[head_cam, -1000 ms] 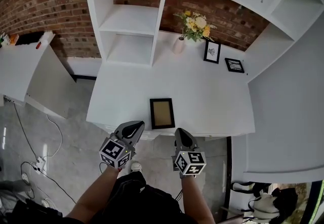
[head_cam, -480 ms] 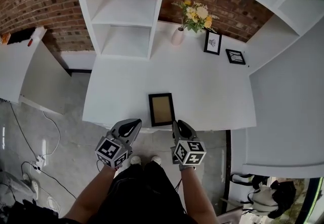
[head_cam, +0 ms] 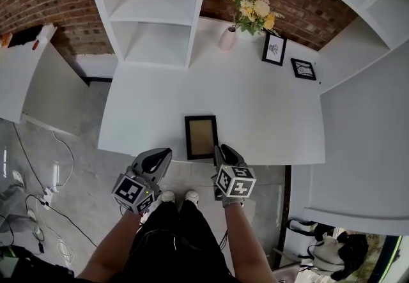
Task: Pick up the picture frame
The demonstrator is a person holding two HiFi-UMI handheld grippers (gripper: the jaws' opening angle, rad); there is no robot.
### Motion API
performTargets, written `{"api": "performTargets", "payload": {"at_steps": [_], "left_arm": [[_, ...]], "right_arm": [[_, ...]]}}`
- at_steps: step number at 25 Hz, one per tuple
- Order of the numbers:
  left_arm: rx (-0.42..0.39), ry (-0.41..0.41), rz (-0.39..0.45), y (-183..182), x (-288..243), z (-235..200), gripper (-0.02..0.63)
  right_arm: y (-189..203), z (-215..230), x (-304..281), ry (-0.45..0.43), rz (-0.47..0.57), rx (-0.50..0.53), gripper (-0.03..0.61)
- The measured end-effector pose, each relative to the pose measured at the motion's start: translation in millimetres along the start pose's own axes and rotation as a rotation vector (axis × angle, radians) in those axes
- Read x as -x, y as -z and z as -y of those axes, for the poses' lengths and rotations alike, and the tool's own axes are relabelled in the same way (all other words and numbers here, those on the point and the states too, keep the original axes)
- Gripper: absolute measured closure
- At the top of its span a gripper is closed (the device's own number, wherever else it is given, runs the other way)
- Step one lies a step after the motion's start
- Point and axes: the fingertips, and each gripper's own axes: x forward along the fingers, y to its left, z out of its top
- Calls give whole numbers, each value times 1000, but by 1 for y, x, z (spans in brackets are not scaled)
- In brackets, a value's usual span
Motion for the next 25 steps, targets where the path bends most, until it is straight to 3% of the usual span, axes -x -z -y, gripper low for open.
{"api": "performTargets", "payload": {"at_steps": [5, 11, 25], "left_arm": [[4, -28, 9, 1, -5, -6, 627], [23, -52, 8, 9, 0, -7, 627], [41, -77, 8, 13, 15, -1, 627]], "right_arm": [[9, 0, -8, -13, -59, 15, 490], [13, -3, -3, 4, -54, 33, 509], [40, -20, 24, 9, -60, -45, 505]]}}
